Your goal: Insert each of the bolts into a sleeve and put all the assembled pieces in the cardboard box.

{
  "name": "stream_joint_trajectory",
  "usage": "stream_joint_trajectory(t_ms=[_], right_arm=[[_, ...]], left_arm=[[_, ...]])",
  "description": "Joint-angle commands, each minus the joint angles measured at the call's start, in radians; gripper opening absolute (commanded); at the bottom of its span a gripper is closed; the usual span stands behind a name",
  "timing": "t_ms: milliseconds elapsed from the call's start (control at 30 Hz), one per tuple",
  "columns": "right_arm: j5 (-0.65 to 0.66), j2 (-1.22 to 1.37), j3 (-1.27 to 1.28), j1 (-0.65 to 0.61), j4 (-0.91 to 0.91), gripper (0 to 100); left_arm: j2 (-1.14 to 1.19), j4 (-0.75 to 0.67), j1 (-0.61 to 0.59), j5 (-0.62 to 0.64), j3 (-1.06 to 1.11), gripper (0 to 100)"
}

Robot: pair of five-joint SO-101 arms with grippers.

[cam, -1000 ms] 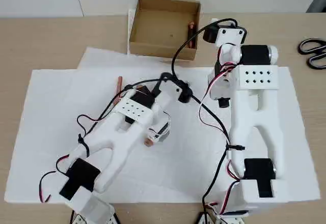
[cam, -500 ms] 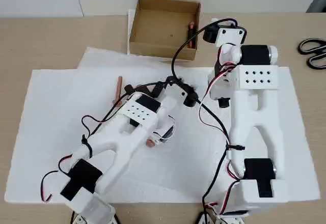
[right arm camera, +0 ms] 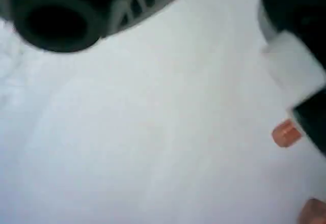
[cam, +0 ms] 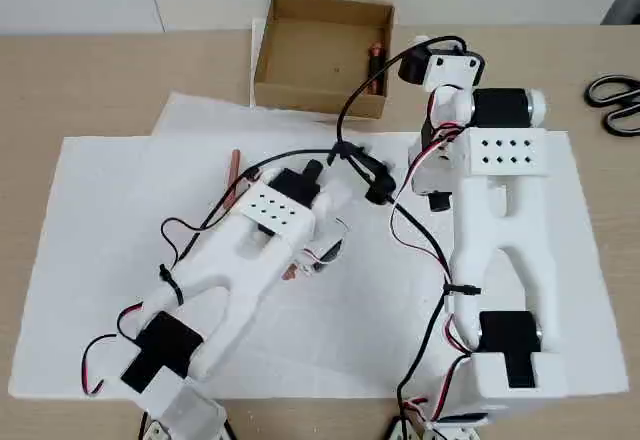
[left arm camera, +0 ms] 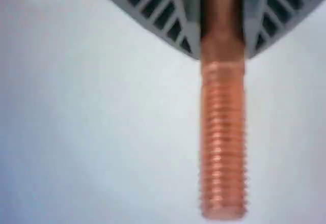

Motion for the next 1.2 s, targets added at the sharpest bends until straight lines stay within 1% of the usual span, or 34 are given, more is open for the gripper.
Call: stream_joint_trajectory(t_ms=[0, 100, 167, 233, 567, 700, 767, 800, 867, 1100, 1167], right_arm=[[-0.011, -0.059, -0.003, 0.012, -0.012, 0.3], [-0.008, -0.059, -0.003, 0.012, -0.012, 0.3], [-0.005, -0.059, -0.003, 0.013, -0.013, 0.3], [-0.003, -0.059, -0.003, 0.015, -0.018, 0.3], [-0.003, -0.059, -0.005, 0.064, -0.053, 0.3], [-0.002, -0.059, -0.005, 0.065, -0.067, 0.3], [-0.002, -0.059, -0.005, 0.062, -0.067, 0.3], [-0.002, -0.059, -0.005, 0.061, -0.067, 0.3], [-0.002, -0.059, -0.005, 0.061, -0.068, 0.3], [-0.005, -0.059, -0.005, 0.059, -0.067, 0.3], [-0.006, -0.059, -0.005, 0.041, -0.065, 0.3]], left_arm=[[-0.048, 0.112, -0.005, -0.087, -0.108, 1], [-0.048, 0.207, -0.006, -0.178, -0.185, 1], [-0.048, 0.275, -0.006, -0.281, -0.237, 1], [-0.048, 0.342, -0.025, -0.410, -0.269, 1], [-0.048, 0.341, -0.213, -1.132, -0.274, 0], [-0.035, 0.338, -0.273, -1.387, -0.274, 0], [-0.023, 0.334, -0.293, -1.482, -0.269, 0], [-0.002, 0.336, -0.299, -1.516, -0.269, 0], [0.058, 0.336, -0.316, -1.542, -0.277, 0], [0.265, 0.338, -0.364, -1.544, -0.363, 0], [0.298, 0.338, -0.374, -1.542, -0.386, 1]])
